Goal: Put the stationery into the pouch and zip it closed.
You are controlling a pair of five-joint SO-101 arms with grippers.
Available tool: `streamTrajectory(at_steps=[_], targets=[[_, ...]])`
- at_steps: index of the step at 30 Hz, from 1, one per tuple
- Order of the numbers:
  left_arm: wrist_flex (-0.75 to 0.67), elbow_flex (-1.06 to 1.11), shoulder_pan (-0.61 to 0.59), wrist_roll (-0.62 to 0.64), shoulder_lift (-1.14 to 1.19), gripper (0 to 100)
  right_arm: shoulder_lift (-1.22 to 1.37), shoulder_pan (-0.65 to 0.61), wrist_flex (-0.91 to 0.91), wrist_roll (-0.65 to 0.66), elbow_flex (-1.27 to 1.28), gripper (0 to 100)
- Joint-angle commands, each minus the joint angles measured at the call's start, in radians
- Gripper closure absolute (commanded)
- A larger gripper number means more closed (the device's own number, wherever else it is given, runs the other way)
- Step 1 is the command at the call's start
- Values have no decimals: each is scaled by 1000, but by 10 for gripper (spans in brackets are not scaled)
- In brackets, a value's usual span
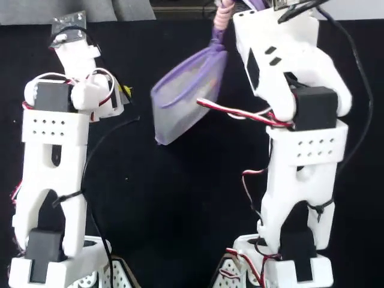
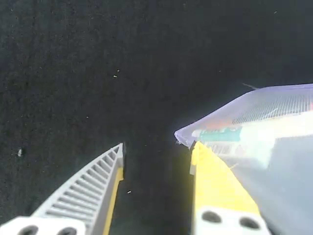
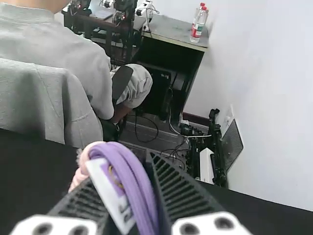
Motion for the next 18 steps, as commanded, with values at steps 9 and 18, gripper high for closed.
streamTrajectory(at_steps=[9,18], targets=[[-97,68,41,-3,-28,773,-1,221,397,106,-254,987],[-104,107,130,-3,-28,773,1,313,315,117,-252,987]])
